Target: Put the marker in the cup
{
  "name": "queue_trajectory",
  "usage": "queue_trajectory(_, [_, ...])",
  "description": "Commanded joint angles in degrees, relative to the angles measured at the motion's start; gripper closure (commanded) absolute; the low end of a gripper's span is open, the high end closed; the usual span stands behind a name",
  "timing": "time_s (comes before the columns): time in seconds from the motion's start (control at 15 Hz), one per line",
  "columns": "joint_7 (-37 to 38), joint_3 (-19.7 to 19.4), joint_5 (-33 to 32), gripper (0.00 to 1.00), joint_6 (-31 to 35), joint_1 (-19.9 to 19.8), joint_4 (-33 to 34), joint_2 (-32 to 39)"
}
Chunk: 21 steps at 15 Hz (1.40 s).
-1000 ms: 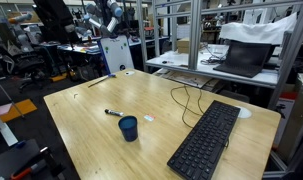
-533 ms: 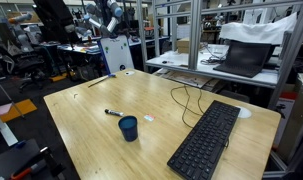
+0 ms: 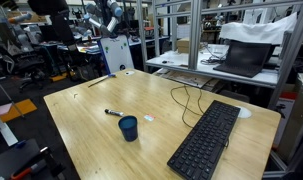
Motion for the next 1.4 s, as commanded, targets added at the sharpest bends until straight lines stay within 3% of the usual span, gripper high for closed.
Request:
queue_trajectory(0.0, [9.78, 3.19, 2.04, 0.00, 1.93, -1.56, 4.16, 7.30])
queue_trajectory(0.47, [34.73, 8.26, -3.49, 0.00, 6.81, 0.26, 13.23, 26.45])
queue_trajectory(0.87, [56.56, 2.43, -14.24, 0.00, 9.27, 4.32, 23.27, 42.36])
queue_trajectory(1.07, [59.73, -1.15, -14.99, 0.00, 8.91, 8.14, 27.96, 49.75])
queue_trajectory(1.33, [57.15, -3.74, -11.63, 0.00, 11.62, 11.43, 32.89, 57.05])
